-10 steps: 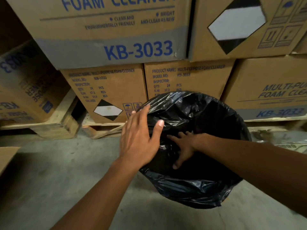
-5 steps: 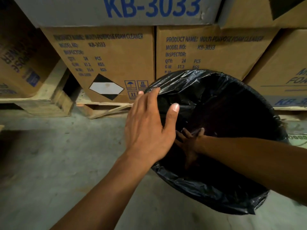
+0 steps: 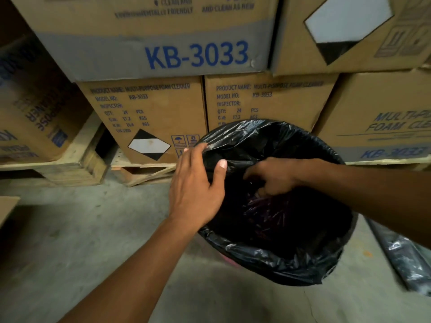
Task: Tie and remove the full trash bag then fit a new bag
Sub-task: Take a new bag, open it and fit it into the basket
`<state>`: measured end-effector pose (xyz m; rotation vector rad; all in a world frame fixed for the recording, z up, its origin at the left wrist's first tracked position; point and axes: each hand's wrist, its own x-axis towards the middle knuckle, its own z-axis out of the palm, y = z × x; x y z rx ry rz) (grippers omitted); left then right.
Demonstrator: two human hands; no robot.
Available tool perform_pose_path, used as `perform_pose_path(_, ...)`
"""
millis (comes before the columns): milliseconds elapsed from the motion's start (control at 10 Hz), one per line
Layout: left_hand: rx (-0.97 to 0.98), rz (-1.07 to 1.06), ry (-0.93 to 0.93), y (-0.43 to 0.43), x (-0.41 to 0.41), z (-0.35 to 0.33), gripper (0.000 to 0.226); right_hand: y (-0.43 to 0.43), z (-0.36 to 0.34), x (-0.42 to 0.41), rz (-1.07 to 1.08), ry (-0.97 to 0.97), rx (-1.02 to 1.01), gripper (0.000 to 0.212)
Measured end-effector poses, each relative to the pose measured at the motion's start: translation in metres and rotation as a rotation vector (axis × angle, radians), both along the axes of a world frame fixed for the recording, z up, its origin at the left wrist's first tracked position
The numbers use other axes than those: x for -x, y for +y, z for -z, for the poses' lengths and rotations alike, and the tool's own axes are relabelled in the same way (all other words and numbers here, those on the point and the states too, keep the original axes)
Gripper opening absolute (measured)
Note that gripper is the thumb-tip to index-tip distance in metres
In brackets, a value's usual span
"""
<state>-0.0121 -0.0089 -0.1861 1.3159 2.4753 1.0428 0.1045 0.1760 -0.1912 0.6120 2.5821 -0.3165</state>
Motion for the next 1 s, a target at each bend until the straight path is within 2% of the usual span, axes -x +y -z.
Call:
perform_pose_path(100, -0.038, -0.007, -0.005, -0.001, -0.001, -0.001, 0.062, 0.014, -0.024, -0.048, 0.160, 0.444, -0.143, 0.050)
perform_pose_path(200, -0.063, 0.000, -0.045, 0.002, -0.001, -0.004, 0.066, 0.017, -0.020, -0.099, 0.342, 0.576, -0.304, 0.066)
perform_pose_path(300, -0.076, 0.027, -0.055, 0.012, -0.006, -0.008, 0.065, 0.013, -0.013, -0.132, 0.486, 0.486, -0.202, 0.083)
perform_pose_path(400, -0.022, 0.058, -0.041, 0.021, -0.010, -0.010, 0.065, 0.014, -0.014, -0.141, 0.532, 0.491, -0.096, 0.088)
perform_pose_path(800, -0.026, 0.043, -0.054, 0.022, -0.012, -0.011, 0.066, 0.016, -0.014, -0.141, 0.557, 0.478, -0.072, 0.089)
perform_pose_path(900, -0.024, 0.052, -0.090, 0.023, -0.008, -0.012, 0.069, 0.021, -0.020, -0.139, 0.541, 0.448, -0.074, 0.092)
perform_pose_path(1000, -0.067, 0.040, -0.061, 0.012, -0.015, -0.019, 0.070, 0.014, -0.048, -0.151, 0.453, 0.395, -0.014, 0.084)
